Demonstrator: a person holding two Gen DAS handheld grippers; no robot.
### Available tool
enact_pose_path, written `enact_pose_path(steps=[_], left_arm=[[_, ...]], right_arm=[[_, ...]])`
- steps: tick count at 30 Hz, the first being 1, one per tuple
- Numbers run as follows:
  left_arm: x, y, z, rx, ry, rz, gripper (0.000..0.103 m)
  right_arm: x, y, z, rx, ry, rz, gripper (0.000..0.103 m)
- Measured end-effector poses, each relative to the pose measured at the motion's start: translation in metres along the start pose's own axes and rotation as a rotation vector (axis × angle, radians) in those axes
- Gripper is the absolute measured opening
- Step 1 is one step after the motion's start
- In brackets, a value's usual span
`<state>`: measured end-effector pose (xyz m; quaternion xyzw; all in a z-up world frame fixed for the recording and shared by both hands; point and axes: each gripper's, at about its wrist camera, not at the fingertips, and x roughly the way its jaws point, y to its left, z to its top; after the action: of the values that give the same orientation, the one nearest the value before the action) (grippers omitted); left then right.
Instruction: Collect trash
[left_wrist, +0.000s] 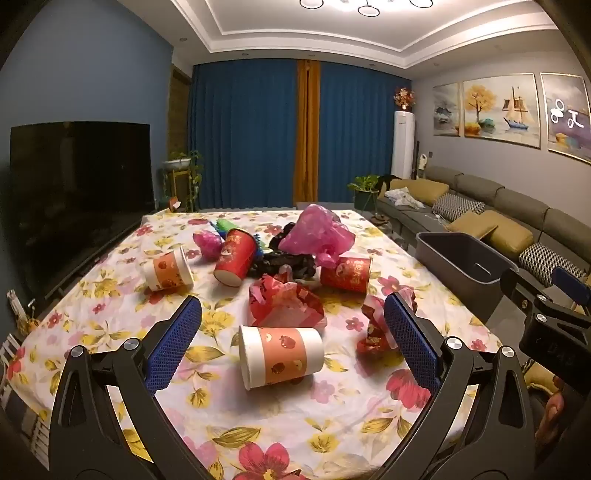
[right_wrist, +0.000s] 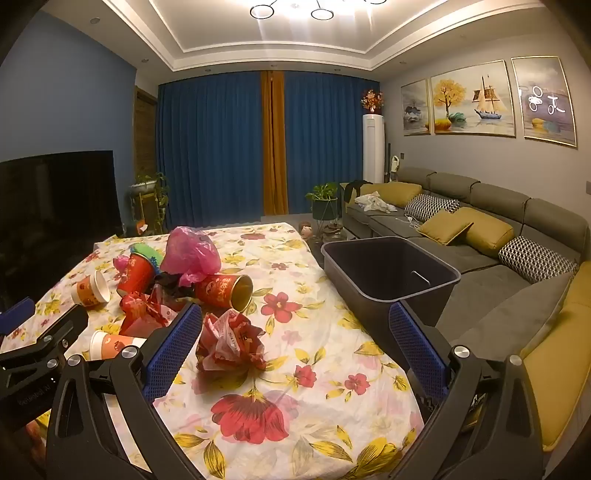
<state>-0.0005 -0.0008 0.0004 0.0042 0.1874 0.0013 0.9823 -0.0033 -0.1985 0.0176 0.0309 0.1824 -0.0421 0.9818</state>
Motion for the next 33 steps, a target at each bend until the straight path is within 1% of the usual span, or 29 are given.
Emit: enact_pose_path(steps=[1, 3, 10, 13, 33], left_arm=[[0.0011, 0.0022, 0.0004, -0.02, 0.012, -0.011, 0.097], [0.0007, 0.0028, 0.0003, -0.025, 0.009, -0.014, 0.097], [-0.0005, 0.0035, 0.0015, -0.015, 0.007, -0.015, 0.097], [0.0006, 0.0031, 0.0002, -0.028, 0.007, -0.013, 0.097], [-0.0014, 0.0039, -0.001, -0.032, 0.005, -0.017, 0.097]], right_arm=[[0.0, -0.0001, 0.0, 0.002, 0.001, 0.0, 0.098], [-0.0001, -0.0002, 0.0, 0.004, -0.001, 0.002, 0.098], [-0.0004, -0.0002, 0.0, 0.003, -0.003, 0.0, 0.098], [-0.0003, -0.0001, -0.0001, 0.002, -0.003, 0.0, 0.098], [-0.0006, -0.0003, -0.0006, 0.002, -0.003, 0.0, 0.098]])
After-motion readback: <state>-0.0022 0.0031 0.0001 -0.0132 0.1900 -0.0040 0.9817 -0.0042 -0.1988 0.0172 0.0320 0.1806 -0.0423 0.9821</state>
